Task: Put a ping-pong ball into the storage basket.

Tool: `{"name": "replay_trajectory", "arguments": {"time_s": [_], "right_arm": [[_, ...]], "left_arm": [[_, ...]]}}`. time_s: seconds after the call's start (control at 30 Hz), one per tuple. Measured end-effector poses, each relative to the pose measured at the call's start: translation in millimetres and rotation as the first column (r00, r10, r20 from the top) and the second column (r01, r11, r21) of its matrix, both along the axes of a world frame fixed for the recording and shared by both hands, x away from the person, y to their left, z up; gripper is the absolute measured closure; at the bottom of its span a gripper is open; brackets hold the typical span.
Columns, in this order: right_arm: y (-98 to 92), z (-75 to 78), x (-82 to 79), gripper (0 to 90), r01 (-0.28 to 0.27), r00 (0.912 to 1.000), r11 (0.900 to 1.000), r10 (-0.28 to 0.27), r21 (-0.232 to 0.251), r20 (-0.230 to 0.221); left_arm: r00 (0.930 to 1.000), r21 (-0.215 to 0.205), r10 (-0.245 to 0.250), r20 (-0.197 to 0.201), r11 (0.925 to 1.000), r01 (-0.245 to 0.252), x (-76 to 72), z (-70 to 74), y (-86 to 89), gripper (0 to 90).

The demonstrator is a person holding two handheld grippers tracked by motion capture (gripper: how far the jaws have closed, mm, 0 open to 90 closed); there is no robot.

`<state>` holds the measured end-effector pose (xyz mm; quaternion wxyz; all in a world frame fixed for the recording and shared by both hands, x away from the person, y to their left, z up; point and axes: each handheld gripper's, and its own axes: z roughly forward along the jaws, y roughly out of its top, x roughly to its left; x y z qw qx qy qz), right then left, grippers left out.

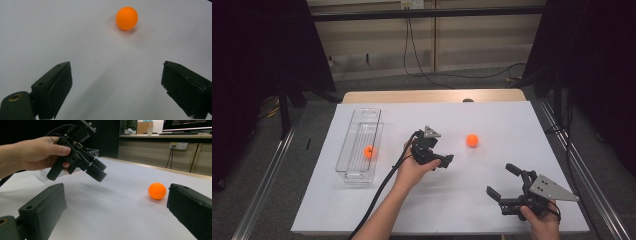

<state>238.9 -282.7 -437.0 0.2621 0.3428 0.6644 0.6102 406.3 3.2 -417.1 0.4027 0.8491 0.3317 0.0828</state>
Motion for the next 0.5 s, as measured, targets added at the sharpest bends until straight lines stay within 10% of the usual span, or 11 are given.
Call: {"name": "replay_trajectory", "arguments": {"time_s": [0.5], "right_arm": [[-0.1, 0.1, -0.1, 1.5, 0.001, 1.0, 1.0, -0.001, 0.0, 0.001]], "left_arm": [[0.9999, 0.005, -0.01, 0.003, 0.9999, 0.01, 2.0, -3.1, -11.7, 9.9]]}}
